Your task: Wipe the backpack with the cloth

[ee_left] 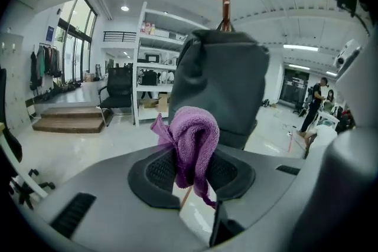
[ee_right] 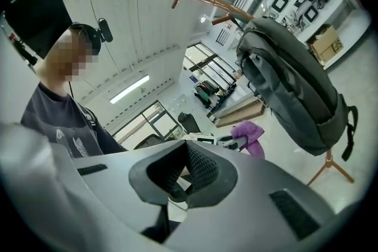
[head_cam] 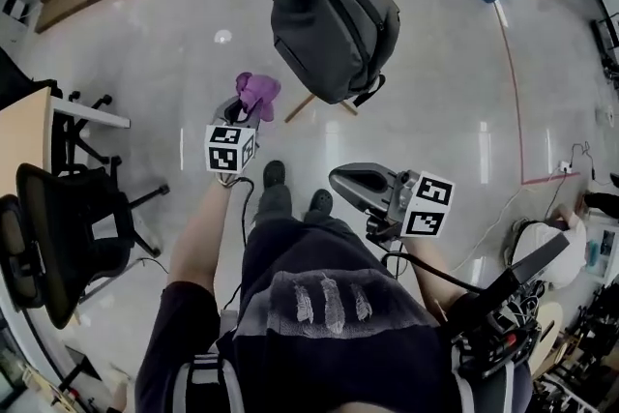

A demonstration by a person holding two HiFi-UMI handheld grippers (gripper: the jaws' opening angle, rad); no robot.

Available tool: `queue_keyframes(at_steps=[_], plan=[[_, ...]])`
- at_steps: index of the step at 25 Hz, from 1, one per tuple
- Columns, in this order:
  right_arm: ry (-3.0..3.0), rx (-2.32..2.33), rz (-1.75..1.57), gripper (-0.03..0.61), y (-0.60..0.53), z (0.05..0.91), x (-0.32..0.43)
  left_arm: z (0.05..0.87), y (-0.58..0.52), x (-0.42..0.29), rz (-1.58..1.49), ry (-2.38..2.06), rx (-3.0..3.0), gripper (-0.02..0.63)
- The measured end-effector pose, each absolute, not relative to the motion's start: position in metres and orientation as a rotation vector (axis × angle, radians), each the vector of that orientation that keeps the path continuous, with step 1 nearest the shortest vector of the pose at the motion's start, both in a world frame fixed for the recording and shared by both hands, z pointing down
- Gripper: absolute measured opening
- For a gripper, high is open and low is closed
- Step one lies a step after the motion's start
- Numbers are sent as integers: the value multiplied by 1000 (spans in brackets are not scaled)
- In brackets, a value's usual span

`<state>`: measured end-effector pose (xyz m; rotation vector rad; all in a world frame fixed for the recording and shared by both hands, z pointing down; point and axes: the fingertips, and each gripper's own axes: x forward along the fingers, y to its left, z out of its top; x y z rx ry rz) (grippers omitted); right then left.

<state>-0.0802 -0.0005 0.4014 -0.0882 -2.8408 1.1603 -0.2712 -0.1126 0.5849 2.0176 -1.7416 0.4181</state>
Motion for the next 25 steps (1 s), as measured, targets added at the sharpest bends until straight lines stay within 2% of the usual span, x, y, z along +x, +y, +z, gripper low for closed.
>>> queue_keyframes(at_steps=[4, 10, 17, 25], plan=[[-2817, 22, 1146, 5, -36, 404, -112, 628, -195, -321, 532, -1725, 1984, 118], [-2740, 191, 1211, 5, -64, 412, -131, 686, -272, -328, 659, -1577, 1997, 118], [-2704, 278, 1262, 5, -87, 419, -131, 689, -295, -288, 588, -1478, 2081, 118], [-2753, 235, 1296, 5, -91, 414, -123, 674, -239, -230, 514, -1396, 2073, 118]])
